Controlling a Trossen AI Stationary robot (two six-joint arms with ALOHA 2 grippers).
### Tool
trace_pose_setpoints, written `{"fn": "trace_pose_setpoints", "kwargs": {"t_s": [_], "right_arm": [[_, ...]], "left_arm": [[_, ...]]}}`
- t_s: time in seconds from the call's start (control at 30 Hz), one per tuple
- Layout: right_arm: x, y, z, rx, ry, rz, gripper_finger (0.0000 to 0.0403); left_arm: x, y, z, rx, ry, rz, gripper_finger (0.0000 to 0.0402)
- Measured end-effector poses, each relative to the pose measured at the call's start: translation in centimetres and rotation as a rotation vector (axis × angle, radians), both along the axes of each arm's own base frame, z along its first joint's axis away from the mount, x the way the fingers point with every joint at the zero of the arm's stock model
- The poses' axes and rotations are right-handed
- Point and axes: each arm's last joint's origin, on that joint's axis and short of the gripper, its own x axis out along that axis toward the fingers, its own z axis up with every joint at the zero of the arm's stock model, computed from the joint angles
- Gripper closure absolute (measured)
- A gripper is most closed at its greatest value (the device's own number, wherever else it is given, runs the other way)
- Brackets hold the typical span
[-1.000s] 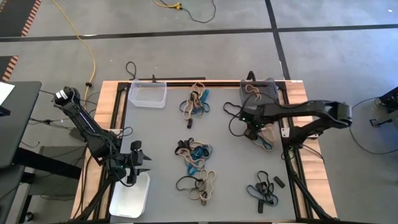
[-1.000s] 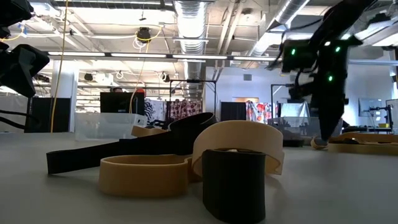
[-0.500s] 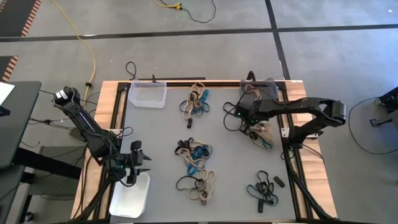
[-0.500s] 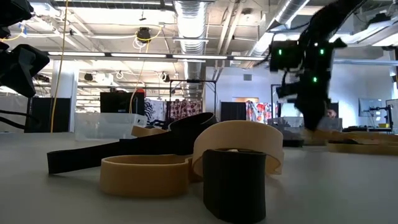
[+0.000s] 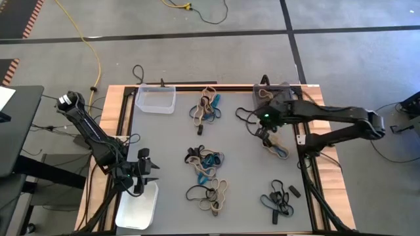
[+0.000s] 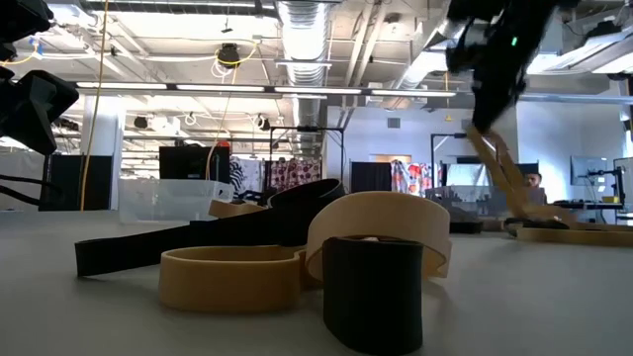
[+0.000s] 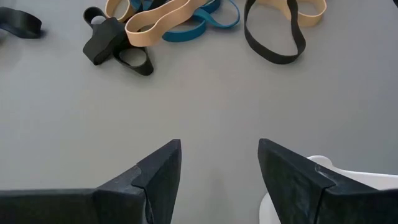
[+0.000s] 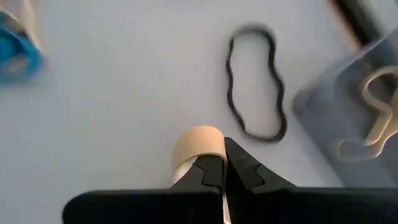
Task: Sort rubber bands into baskets
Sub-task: Put the white rubber band into the black transparent bin
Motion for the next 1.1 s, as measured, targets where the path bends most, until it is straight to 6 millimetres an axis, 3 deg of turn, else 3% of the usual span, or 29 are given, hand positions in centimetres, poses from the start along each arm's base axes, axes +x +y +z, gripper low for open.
{"fn": "trace_pose_setpoints", "kwargs": {"t_s": [0.23, 0.47, 0.57, 0.77, 1.0, 1.1], "right_arm": [[-2.1, 0.7, 4.4, -0.062, -0.202, 0.014, 0.0380], [-3.1, 0.8, 6.9, -0.142, -0.377, 0.040, 0.0379], [-3.3, 0.6, 7.1, -0.151, -0.389, 0.042, 0.0379], [-2.9, 1.3, 6.9, 0.045, -0.430, 0.235, 0.0379], [-2.0, 2.1, 7.7, -0.028, -0.511, 0.303, 0.0379], [-1.9, 1.9, 6.3, 0.054, -0.391, 0.256, 0.0379]], "left_arm": [[0.0, 0.0, 0.0, 0.000, 0.000, 0.000, 0.0196], [0.0, 0.0, 0.0, 0.000, 0.000, -0.001, 0.0196], [0.0, 0.0, 0.0, 0.000, 0.000, 0.000, 0.0196], [0.0, 0.0, 0.0, 0.000, 0.000, 0.000, 0.0196], [0.0, 0.0, 0.0, 0.000, 0.000, 0.000, 0.0196], [0.0, 0.0, 0.0, 0.000, 0.000, 0.000, 0.0196]]}}
